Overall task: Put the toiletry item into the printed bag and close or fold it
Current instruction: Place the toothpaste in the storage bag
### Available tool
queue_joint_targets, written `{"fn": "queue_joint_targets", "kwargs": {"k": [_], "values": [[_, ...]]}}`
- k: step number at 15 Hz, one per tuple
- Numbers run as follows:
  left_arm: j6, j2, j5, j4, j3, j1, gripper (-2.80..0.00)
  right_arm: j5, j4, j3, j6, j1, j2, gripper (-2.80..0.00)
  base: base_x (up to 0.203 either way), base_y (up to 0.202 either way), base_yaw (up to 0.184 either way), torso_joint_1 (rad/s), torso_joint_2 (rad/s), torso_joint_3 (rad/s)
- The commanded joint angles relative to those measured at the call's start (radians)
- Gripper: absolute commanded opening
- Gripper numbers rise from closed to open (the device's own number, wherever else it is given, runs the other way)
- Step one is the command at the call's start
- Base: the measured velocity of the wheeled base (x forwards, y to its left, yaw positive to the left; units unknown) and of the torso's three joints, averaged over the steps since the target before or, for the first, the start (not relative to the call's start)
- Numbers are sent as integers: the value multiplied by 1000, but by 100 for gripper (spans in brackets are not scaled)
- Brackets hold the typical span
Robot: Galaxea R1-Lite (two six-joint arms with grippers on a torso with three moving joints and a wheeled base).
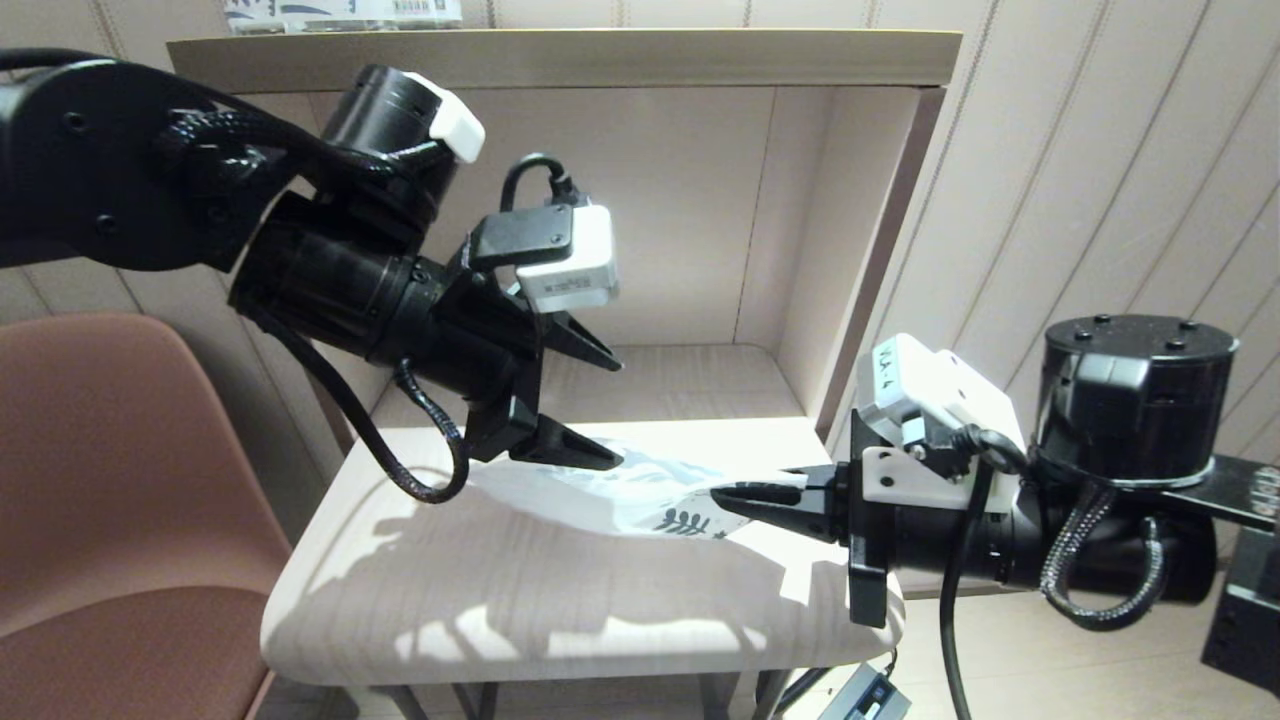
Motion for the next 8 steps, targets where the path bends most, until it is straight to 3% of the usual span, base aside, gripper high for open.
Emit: {"fn": "queue_joint_targets", "kwargs": {"k": [1,3,8], "values": [[4,-74,0,-3,5,14,0,3,-4,2,-3,-6,-4,-280,0,0,0,0,0,0],[4,-148,1,1,25,62,0,3,-2,-4,-1,-11,-7,-280,0,0,0,0,0,0],[-6,-300,-22,-9,225,228,0,2,7,-26,11,-19,-30,-280,0,0,0,0,0,0]]}}
